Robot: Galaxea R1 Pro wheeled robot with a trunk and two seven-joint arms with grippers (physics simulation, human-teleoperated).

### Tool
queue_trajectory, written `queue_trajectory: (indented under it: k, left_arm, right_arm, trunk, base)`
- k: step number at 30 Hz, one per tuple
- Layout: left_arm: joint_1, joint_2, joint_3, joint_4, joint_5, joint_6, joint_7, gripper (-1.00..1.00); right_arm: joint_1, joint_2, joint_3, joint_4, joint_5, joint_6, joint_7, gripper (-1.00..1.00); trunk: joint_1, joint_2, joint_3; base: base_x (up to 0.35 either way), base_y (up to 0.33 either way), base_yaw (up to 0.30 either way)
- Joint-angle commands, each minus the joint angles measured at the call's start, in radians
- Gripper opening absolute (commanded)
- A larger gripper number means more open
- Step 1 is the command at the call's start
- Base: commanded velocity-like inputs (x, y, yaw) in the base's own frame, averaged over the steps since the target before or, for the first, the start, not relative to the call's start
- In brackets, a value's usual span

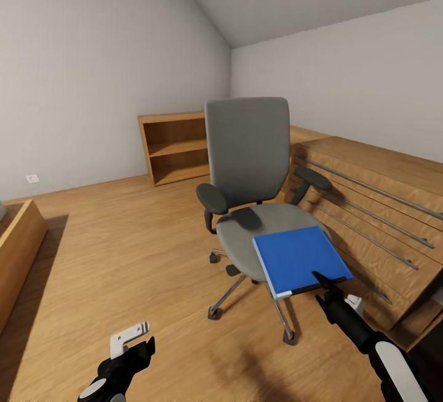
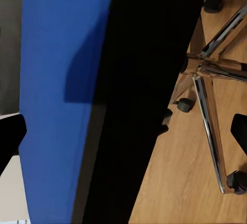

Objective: In the bedroom, organize the workspace by keeping the computer under the desk, ensuring the monitor is on the desk, placing the keyboard on the desk next to the monitor, placing the mouse on the desk next to the keyboard, moving the folder from the swivel chair onto the desk next to the mouse, stacking the notebook on top of the folder with the pen on top of the notebook, and positioning the swivel chair next to the desk.

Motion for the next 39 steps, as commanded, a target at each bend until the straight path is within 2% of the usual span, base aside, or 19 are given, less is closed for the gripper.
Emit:
queue_trajectory:
  k: [1, 14, 27, 28, 39]
  left_arm:
    - [0.000, 0.000, -0.001, -0.002, 0.010, 0.001, 0.009, 1.00]
    - [0.000, 0.003, 0.000, -0.002, 0.013, 0.003, 0.009, 1.00]
    - [0.000, 0.004, 0.001, -0.002, 0.013, 0.003, 0.009, 1.00]
    - [0.001, 0.004, 0.001, -0.002, 0.013, 0.004, 0.009, 1.00]
    - [0.000, 0.004, 0.001, -0.001, 0.013, 0.004, 0.009, 1.00]
  right_arm:
    - [-0.001, 0.000, -0.002, 0.000, -0.004, 0.006, 0.001, 1.00]
    - [-0.001, 0.000, -0.002, 0.000, -0.003, 0.006, 0.001, 1.00]
    - [-0.001, 0.000, -0.002, 0.000, -0.003, 0.006, 0.001, 1.00]
    - [-0.001, 0.000, -0.002, 0.000, -0.003, 0.006, 0.001, -1.00]
    - [-0.001, 0.000, -0.003, 0.000, -0.003, 0.007, 0.000, -1.00]
  trunk:
    - [0.000, 0.000, -0.001]
    - [0.000, 0.000, -0.001]
    - [0.000, 0.000, -0.001]
    - [0.000, 0.000, -0.001]
    - [0.000, 0.000, -0.001]
  base:
    - [0.000, 0.000, 0.000]
    - [0.003, 0.000, 0.000]
    - [0.090, 0.024, 0.000]
    - [0.017, 0.005, 0.000]
    - [0.004, 0.001, 0.000]
